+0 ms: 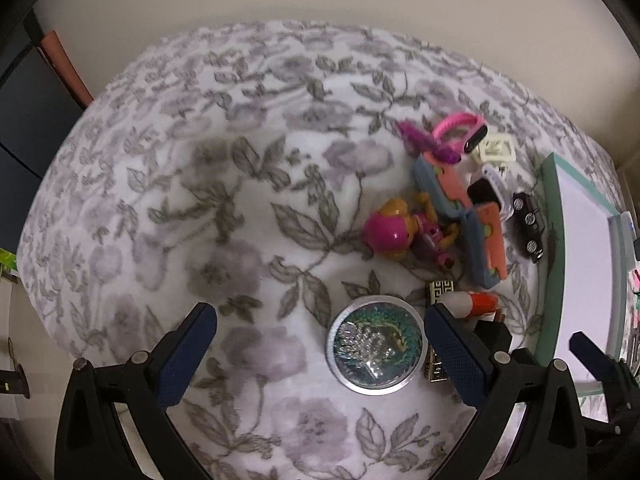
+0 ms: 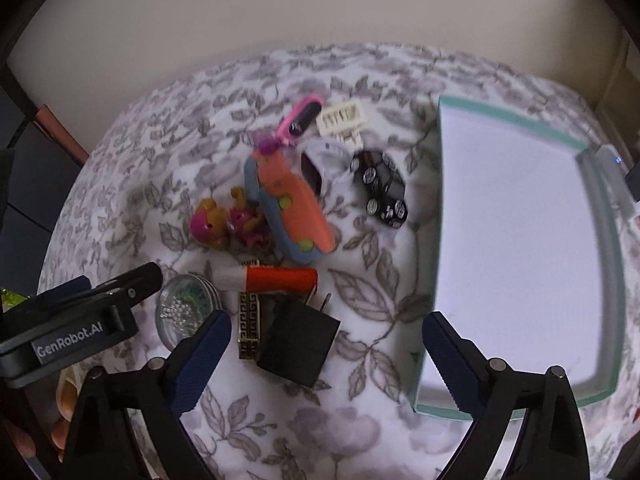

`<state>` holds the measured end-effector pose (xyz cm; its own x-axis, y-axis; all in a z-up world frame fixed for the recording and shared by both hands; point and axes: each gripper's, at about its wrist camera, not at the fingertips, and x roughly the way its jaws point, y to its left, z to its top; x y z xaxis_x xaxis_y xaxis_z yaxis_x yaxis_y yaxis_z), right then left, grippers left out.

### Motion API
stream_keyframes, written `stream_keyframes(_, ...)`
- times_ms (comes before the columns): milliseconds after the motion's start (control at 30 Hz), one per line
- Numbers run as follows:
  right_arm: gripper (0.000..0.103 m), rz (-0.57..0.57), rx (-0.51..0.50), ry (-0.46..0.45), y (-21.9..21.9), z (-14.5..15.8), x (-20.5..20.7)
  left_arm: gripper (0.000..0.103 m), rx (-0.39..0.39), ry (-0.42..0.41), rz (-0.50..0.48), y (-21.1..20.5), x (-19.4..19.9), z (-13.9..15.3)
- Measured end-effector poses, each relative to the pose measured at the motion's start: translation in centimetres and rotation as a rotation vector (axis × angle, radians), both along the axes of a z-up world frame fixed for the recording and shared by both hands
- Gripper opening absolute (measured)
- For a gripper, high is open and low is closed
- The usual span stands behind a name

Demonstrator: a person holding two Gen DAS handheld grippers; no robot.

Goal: Organize rigid objects
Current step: 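Grasp the black charger plug with the right tool while the left tool grasps the round tin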

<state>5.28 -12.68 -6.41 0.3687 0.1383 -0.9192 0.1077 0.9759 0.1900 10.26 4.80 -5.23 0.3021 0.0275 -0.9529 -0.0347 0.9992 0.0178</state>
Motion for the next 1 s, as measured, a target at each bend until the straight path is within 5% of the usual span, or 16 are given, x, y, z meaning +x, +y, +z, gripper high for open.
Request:
stream_keyframes(667, 0.075, 0.046, 0.020, 0.116, 2.0, -4.5, 0.8, 0.102, -0.050, 0.063, -0.016, -1.1, -0.1, -3.7)
stream_keyframes(833, 0.056, 0.046, 0.066, 0.106, 2.0, -4.5, 0.8, 0.102, -0.057, 0.075, -0.036, -1.8, -0.3, -4.3)
stream_keyframes(1000, 0.052, 0.046, 0.076, 0.107, 2.0, -4.5, 0.8, 0.094, -0.049, 0.080, -0.046, -2.5, -0.4, -4.7)
